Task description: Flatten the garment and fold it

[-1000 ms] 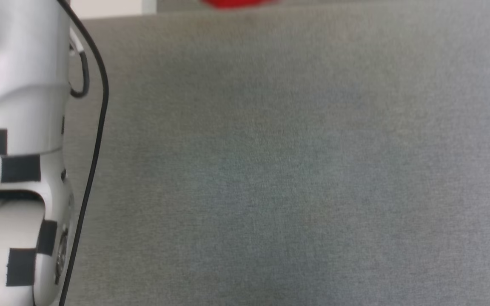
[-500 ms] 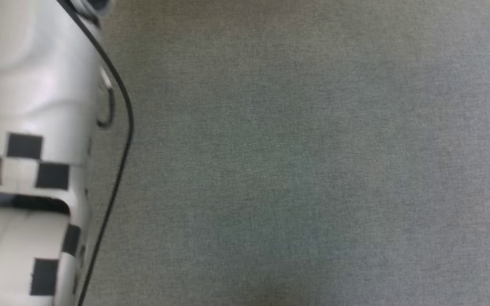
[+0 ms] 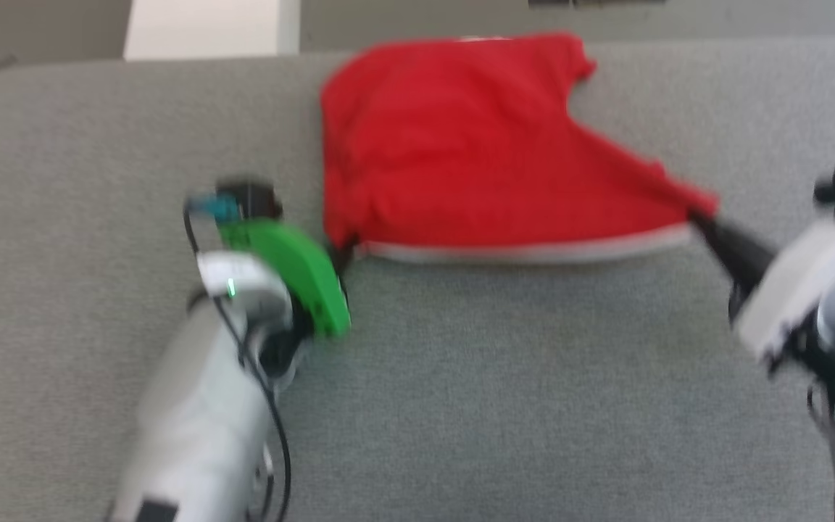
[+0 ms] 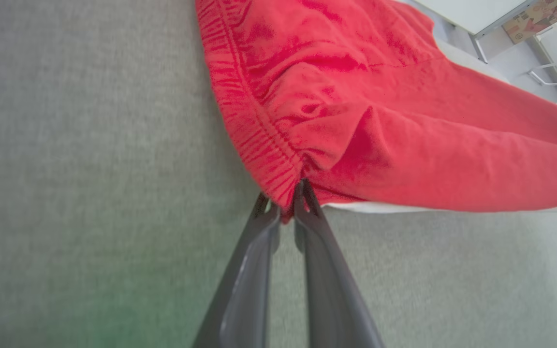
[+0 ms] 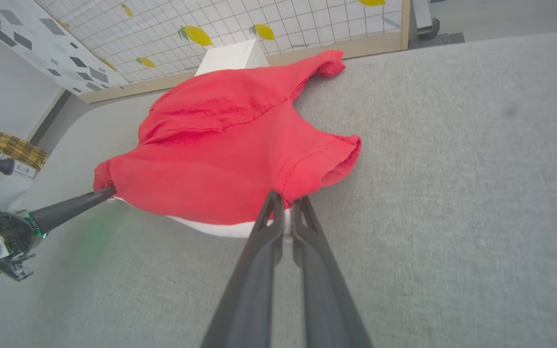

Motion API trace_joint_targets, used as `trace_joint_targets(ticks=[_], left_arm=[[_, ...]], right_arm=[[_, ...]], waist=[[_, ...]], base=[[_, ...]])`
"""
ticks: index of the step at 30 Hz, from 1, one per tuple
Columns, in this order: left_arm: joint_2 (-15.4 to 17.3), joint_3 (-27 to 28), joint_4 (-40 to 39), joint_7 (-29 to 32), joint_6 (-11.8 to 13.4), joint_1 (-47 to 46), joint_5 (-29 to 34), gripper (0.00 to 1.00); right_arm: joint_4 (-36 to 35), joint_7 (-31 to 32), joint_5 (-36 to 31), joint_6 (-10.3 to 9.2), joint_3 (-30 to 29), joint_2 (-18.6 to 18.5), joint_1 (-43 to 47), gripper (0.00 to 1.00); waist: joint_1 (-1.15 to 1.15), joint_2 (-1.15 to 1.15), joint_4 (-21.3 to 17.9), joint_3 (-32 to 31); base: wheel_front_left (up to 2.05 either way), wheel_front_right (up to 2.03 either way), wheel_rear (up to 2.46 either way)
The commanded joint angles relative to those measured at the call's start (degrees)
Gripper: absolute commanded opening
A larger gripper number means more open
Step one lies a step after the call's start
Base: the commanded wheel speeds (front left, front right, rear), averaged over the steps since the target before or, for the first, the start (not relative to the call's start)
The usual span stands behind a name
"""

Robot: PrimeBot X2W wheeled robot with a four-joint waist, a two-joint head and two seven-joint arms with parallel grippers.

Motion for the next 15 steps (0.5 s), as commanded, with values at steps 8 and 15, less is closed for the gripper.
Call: trace_joint_targets(ticks=[8, 15], left_arm=[[0.27, -0.89, -10.52, 2.53, 2.48, 20.91, -3.49, 0.00], [2.32, -0.21, -19.90, 6.58, 7.54, 31.90, -5.26, 0.00]], right_arm=[[-6.44, 5.14, -1.20, -0.09, -6.71, 5.87, 21.31, 0.00], [-11.65, 12.62, -0.81, -0.09, -8.13, 8.43, 32.59, 0.00]], waist=[[0.01, 0.00, 2.27, -11.41], [0.01, 0.00, 1.85, -13.36]], base=[[0.00, 0.00, 0.00], [0.00, 0.00, 0.00]])
